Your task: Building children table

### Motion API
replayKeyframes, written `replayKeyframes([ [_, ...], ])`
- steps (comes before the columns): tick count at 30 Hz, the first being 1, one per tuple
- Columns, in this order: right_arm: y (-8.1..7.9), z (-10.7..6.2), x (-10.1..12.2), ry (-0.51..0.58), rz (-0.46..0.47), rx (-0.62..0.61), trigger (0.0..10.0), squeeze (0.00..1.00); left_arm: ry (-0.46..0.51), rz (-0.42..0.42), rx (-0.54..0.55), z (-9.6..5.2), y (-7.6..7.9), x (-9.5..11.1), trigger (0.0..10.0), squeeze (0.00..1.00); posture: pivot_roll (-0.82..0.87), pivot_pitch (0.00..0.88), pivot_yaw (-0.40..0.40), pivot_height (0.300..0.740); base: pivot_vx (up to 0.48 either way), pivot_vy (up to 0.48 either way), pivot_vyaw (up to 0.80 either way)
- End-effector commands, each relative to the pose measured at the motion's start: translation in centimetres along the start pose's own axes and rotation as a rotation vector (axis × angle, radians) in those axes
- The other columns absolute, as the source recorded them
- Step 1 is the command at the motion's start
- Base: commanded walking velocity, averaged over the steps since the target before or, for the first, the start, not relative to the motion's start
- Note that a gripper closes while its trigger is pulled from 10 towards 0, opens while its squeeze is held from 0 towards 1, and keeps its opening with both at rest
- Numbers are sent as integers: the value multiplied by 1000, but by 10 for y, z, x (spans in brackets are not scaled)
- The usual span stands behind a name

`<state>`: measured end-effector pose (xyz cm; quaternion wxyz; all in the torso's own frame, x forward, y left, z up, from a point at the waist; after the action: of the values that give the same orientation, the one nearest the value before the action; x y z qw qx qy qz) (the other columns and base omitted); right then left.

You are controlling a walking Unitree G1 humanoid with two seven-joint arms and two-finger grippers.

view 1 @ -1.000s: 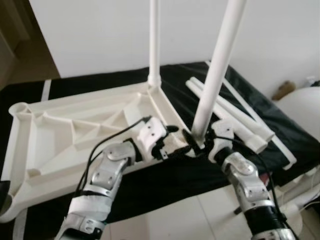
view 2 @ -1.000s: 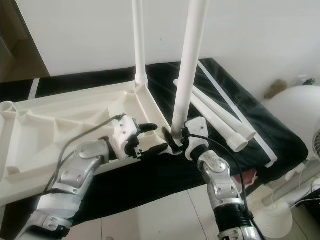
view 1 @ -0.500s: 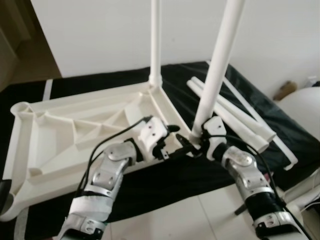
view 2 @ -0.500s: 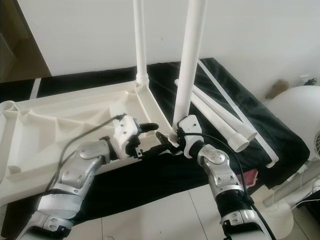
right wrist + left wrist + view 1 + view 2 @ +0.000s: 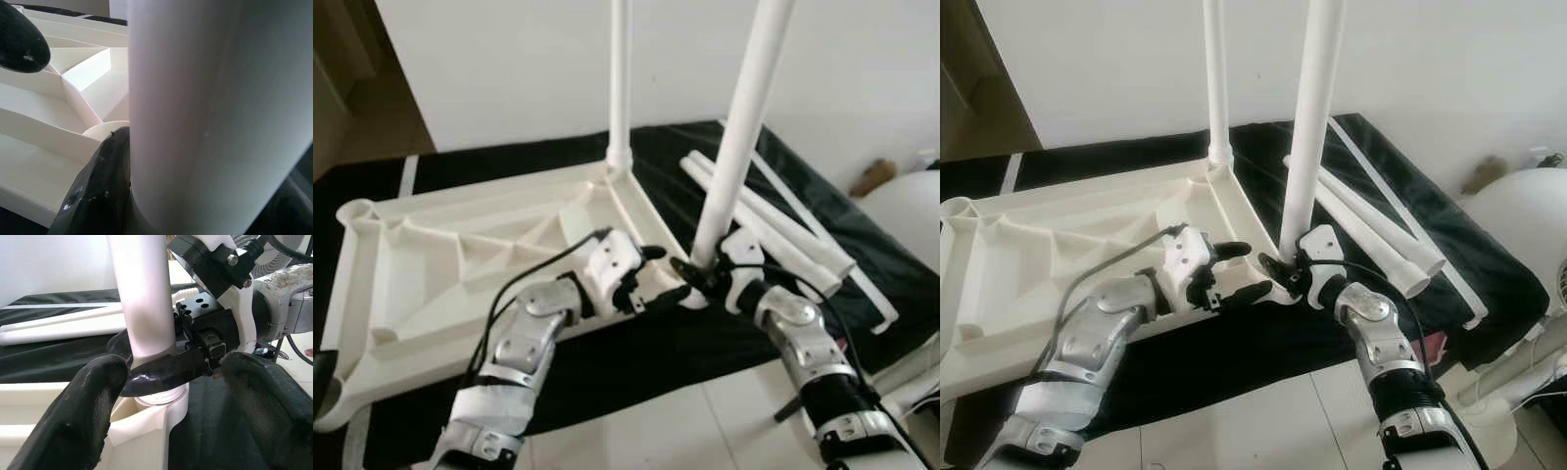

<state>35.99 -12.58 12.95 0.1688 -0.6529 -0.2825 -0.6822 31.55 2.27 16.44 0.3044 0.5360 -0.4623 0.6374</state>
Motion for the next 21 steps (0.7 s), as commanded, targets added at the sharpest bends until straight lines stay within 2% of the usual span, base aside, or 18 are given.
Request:
replayKeyframes([
  [1,8,-6,-6,-26,25,-71,10000,0,-13,-2,100,0,-7,-2,10000,0,-74,6,2,740,0,0,0],
  [6,12,-7,-6,-21,47,-200,10000,0,-10,-5,98,1,-7,-1,10000,0,-72,5,0,740,0,0,0],
  [7,14,-8,-8,-19,92,-292,10000,0,-11,-6,98,0,-6,-1,10000,0,-72,5,1,740,0,0,0],
  [11,14,-9,-10,-24,136,-371,10000,0,-11,-9,95,0,-6,-2,10000,0,-70,3,1,740,0,0,0],
  [16,8,-10,-11,-13,252,-614,10000,0,-14,-8,91,0,-5,-2,10000,0,-70,0,-3,740,0,0,0],
  [17,8,-10,-11,-13,252,-614,10000,0,-14,-8,91,0,-5,-2,10000,0,-70,0,-3,740,0,0,0],
  [19,4,-8,-12,-10,314,-717,10000,0,-13,-7,91,1,-5,-3,10000,0,-68,0,-3,740,0,0,0],
  [21,3,-8,-12,-10,324,-744,10000,0,-13,-7,90,1,-4,-2,10000,0,-68,0,-3,740,0,0,0],
])
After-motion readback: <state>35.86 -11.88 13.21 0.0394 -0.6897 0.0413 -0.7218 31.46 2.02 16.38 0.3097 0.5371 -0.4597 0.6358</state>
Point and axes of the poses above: a point about 5 cm out from each wrist's last joint towards the gripper, its own z axis pointing out of the wrist towards the gripper, its own x axis along the axis of the wrist's last joint, y = z × x, the point moved 4 cm from there along z, pointing out of the wrist towards the gripper, and after that the axes turned 1 degree about z, right-handed, at the moved point
